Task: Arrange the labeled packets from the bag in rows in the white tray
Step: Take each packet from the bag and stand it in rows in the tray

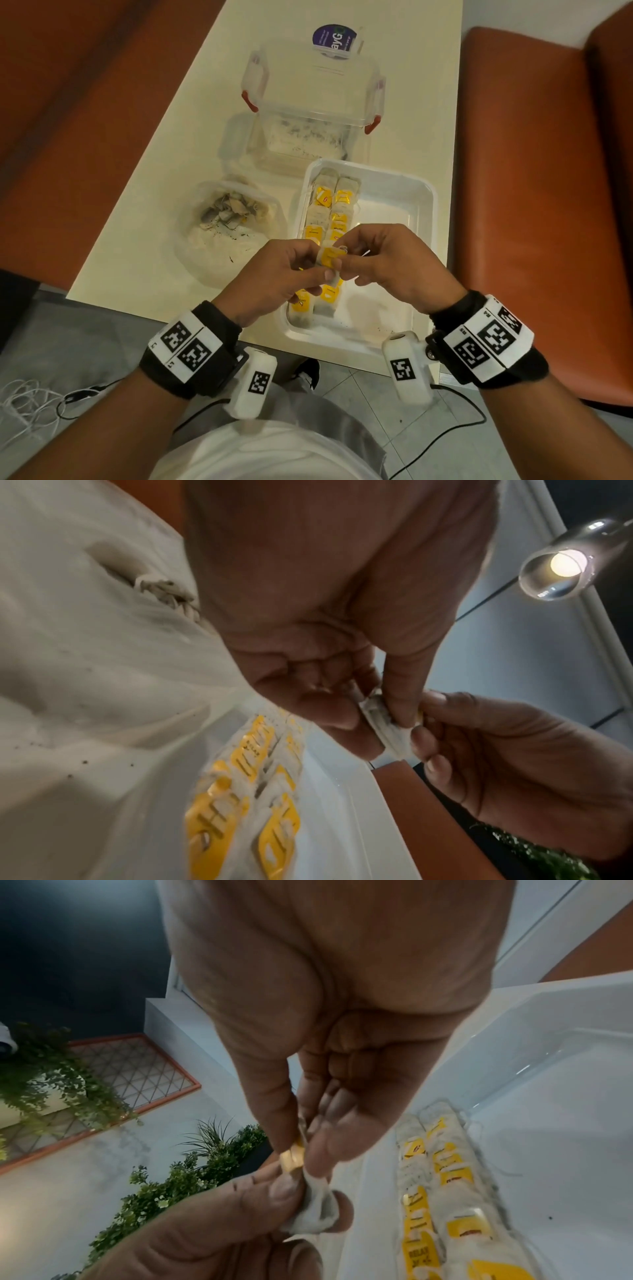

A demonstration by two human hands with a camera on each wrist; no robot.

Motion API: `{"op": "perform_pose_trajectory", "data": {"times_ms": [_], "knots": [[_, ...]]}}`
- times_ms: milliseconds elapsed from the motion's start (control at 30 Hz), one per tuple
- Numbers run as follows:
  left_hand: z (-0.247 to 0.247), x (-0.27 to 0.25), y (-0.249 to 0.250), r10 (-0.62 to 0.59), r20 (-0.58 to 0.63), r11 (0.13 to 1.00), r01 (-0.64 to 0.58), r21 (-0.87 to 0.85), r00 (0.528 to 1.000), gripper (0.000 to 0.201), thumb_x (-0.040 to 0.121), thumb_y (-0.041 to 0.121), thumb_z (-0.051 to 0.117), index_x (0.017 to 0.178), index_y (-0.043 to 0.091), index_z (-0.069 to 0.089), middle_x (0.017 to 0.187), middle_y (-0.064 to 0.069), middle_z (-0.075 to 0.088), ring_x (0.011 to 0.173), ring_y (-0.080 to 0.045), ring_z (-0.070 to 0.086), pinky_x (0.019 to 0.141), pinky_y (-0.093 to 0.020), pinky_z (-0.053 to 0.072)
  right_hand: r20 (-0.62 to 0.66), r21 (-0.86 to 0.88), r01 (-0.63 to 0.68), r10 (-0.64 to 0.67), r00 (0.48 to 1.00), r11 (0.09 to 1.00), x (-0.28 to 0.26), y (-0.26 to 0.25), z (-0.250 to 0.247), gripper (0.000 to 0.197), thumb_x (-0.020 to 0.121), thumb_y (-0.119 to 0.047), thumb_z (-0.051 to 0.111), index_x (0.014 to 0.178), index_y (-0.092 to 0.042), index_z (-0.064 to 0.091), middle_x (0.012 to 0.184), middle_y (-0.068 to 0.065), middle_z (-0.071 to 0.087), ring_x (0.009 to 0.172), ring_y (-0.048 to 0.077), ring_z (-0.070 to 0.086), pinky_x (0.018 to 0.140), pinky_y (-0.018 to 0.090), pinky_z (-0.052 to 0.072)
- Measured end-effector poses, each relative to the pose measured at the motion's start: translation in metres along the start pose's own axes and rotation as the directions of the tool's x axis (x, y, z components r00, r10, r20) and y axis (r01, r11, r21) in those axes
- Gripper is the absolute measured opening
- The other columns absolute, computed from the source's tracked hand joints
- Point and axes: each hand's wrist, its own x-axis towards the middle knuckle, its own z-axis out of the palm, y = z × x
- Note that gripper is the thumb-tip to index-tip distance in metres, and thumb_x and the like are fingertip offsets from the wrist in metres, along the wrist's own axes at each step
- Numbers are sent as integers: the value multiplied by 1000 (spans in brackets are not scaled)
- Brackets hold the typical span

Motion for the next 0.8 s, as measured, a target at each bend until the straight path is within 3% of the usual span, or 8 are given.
{"op": "perform_pose_trajectory", "data": {"times_ms": [133, 267, 400, 467, 567, 667, 800], "knots": [[3, -4, -4, 13, 49, 996, -17, 84, 999, 22, 85, 21, 77, 107, 21, 74, 96, 0, 76, 75, -14, 71, 56, -24, 50, 11, -112, 21, -19, 1000, 993, -3, 4, 0, 5, 85, -21, 77, 86, -26, 75, 77, -2, 73, 71, 12, 70, 64, 24, 52], [4, -6, -8, 5, -9, 998, -5, 64, 1000, 18, 88, 15, 73, 106, 13, 76, 87, 0, 77, 70, -18, 71, 52, -13, 47, 2, -140, -2, 2, 1000, 990, -1, 10, 2, 8, 85, -20, 78, 91, -21, 74, 67, -8, 70, 62, 2, 64, 63, 22, 45], [2, -7, -14, 0, 7, 991, -1, 137, 1000, 10, 85, 22, 77, 94, 16, 77, 71, 6, 71, 62, -19, 71, 69, -34, 57, 7, -177, -5, 7, 1000, 984, -2, 13, 5, 9, 84, -21, 79, 89, -21, 72, 66, -8, 69, 59, 0, 61, 62, 20, 44], [-1, -8, -16, -31, 29, 976, 24, 217, 999, 10, 83, 25, 79, 92, 21, 76, 69, 8, 69, 61, -17, 72, 73, -34, 57, 22, -232, -1, 6, 1000, 973, -3, 15, 7, 8, 83, -22, 79, 86, -23, 71, 70, -7, 68, 62, 4, 59, 64, 23, 45], [-10, -13, -18, -54, 56, 944, 33, 329, 997, 20, 82, 22, 80, 101, 28, 75, 84, 9, 75, 62, -14, 73, 76, -35, 60, 170, -340, 0, 61, 984, 941, -7, 18, 12, 9, 82, -23, 77, 87, -25, 69, 75, -5, 72, 72, 13, 66, 75, 32, 52], [-24, -18, -16, -41, 34, 926, 25, 377, 999, 24, 87, 17, 73, 105, 32, 73, 84, 10, 74, 64, -8, 71, 75, -31, 58, 290, -507, 21, 147, 946, 862, -9, 24, 25, 11, 84, -26, 74, 89, -31, 66, 70, -12, 68, 71, 6, 62, 79, 30, 50], [-40, -22, -14, -7, -51, 938, 24, 347, 999, 22, 91, 14, 67, 101, 32, 74, 77, 9, 74, 64, -8, 68, 72, -30, 53, 260, -587, -24, 216, 941, 809, 2, 36, 40, 13, 86, -27, 70, 90, -36, 61, 69, -15, 64, 74, 8, 61, 78, 30, 51]]}}
